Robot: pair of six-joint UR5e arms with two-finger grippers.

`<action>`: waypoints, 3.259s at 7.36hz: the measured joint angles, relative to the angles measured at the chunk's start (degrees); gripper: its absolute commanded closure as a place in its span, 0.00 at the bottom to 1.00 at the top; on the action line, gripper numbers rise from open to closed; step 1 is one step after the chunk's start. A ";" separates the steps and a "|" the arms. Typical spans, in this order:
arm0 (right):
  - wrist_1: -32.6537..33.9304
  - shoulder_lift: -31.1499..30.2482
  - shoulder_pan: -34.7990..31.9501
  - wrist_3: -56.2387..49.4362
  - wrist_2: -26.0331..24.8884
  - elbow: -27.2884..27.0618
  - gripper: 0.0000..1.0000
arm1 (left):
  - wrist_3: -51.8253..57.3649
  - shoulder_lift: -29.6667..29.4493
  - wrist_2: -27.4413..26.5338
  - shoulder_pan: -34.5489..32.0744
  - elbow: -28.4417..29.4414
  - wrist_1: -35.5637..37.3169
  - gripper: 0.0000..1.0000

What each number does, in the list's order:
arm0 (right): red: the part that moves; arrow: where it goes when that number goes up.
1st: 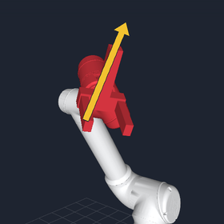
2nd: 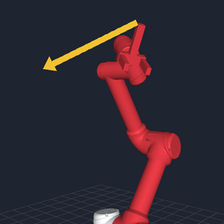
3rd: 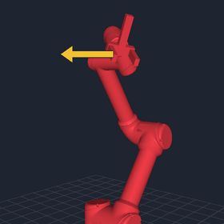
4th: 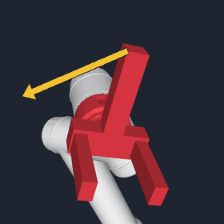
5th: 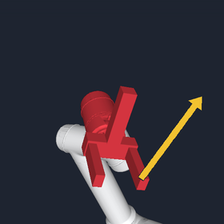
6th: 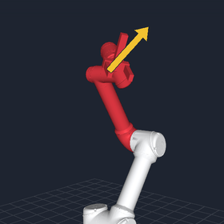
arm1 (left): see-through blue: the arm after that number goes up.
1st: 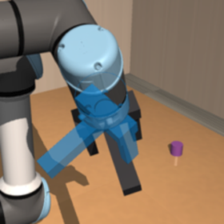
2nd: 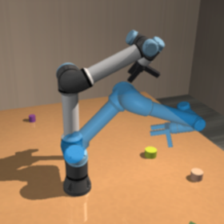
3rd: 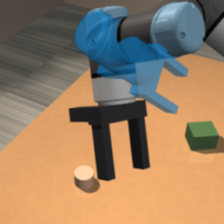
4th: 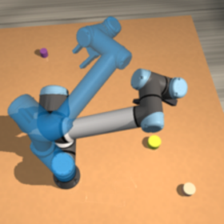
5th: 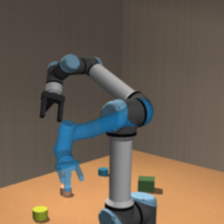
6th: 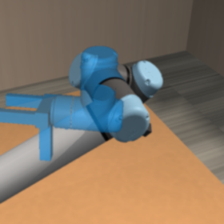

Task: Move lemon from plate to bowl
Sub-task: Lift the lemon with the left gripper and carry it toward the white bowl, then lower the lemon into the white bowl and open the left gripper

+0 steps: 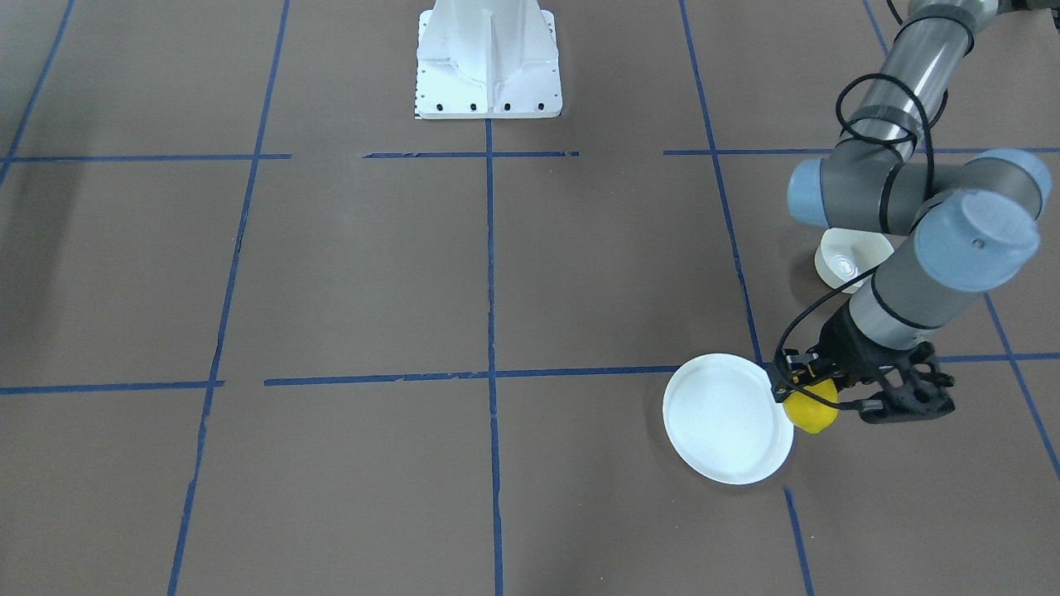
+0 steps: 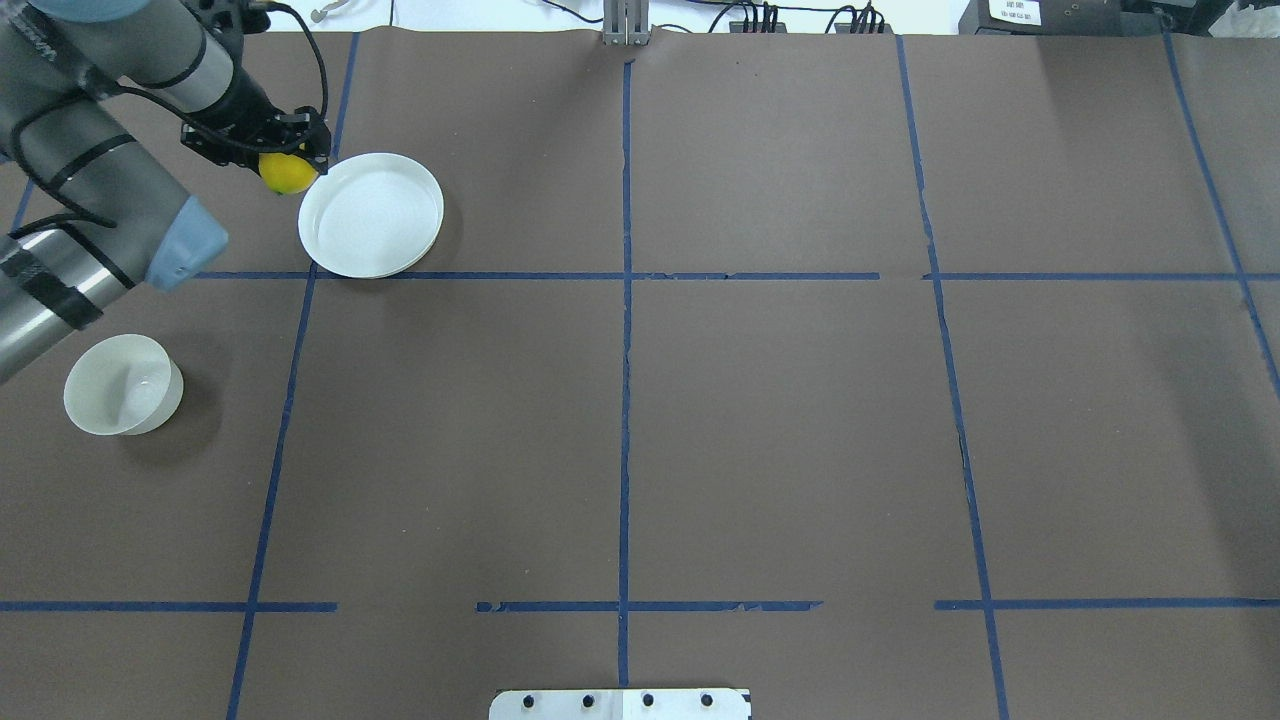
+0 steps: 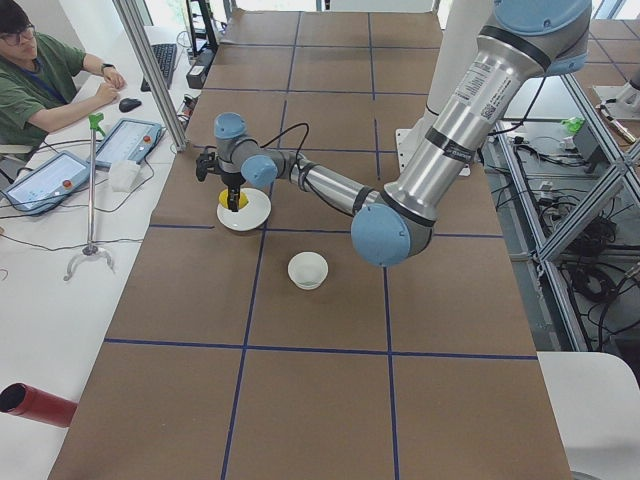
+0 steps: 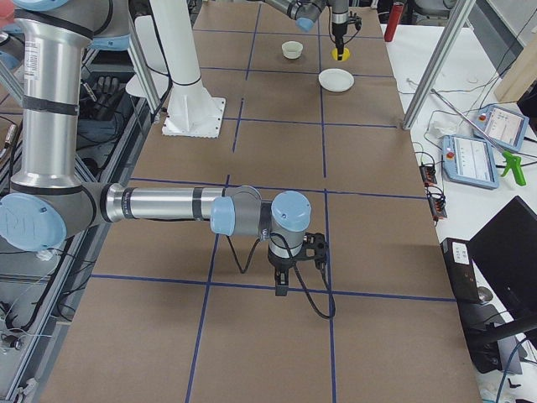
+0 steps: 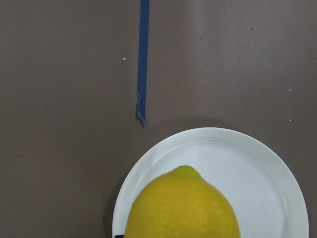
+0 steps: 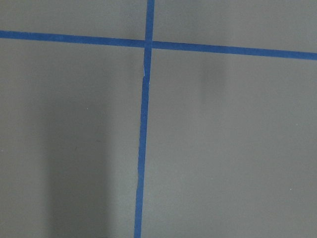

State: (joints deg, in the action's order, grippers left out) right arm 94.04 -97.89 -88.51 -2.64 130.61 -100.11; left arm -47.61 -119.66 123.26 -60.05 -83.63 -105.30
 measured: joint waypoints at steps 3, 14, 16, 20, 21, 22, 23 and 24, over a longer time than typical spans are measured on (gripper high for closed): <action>0.00 0.02 0.00 0.00 0.00 0.00 0.00 | 10.54 14.13 -0.12 -3.13 -19.04 9.80 0.92; 0.00 -0.02 0.00 0.00 0.00 0.00 0.00 | -5.56 36.16 -5.23 7.27 -15.68 -24.17 0.32; 0.00 -0.02 0.00 0.00 0.00 0.00 0.00 | -5.68 36.16 -4.33 8.31 -15.33 -24.23 0.00; 0.00 -0.02 0.00 0.00 0.00 0.00 0.00 | -5.80 36.90 -3.52 8.44 -15.57 -24.01 0.00; 0.00 -0.02 0.00 0.00 0.00 0.00 0.00 | -5.62 37.93 -2.51 7.81 -16.31 -23.90 0.00; 0.00 -0.02 0.00 0.00 0.00 0.00 0.00 | -4.63 39.26 -1.76 6.14 -17.28 -23.72 0.00; 0.00 -0.02 0.00 0.00 0.00 0.00 0.00 | -0.88 40.33 -0.69 2.88 -17.96 -23.20 0.00; 0.00 -0.02 0.00 0.00 0.00 0.00 0.00 | 6.40 41.12 0.80 -1.67 -18.25 -21.26 0.00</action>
State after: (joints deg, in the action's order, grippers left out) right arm 94.04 -97.91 -88.51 -2.64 130.61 -100.11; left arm -41.21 -78.54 124.06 -61.72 -101.89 -126.56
